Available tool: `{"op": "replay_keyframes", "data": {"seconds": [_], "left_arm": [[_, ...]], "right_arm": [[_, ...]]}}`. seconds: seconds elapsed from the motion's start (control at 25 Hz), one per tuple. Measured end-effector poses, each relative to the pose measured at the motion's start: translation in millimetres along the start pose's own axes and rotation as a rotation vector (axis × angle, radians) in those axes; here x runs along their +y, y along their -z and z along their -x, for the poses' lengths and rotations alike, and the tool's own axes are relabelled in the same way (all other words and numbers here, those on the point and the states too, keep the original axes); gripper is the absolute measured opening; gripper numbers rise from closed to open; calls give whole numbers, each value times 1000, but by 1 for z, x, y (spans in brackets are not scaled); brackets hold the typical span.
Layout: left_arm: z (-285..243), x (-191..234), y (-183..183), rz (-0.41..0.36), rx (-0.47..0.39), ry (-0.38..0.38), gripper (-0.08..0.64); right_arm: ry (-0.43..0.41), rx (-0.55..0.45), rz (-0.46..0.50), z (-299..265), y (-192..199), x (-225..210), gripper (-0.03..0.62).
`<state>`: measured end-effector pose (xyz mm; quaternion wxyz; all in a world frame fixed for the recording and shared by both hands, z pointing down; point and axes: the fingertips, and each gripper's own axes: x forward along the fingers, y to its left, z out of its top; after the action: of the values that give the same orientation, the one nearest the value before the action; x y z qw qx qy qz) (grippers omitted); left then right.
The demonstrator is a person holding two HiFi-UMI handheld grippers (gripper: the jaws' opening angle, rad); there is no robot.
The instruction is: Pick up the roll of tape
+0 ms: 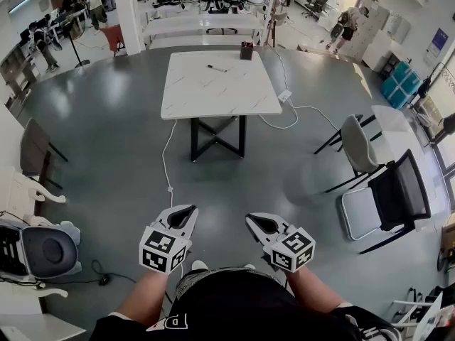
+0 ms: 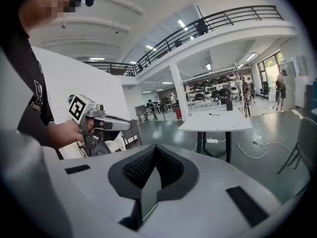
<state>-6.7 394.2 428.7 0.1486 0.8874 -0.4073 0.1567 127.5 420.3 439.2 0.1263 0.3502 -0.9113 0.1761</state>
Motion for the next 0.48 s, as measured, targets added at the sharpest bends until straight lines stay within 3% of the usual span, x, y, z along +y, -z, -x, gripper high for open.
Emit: {"op": "replay_keyframes", "data": {"seconds": [0.48], "left_arm": [[-4,23,-2,-3,-3,5,20]], "right_arm": [[-7,-3,-8,-23,-7,0,3]]}}
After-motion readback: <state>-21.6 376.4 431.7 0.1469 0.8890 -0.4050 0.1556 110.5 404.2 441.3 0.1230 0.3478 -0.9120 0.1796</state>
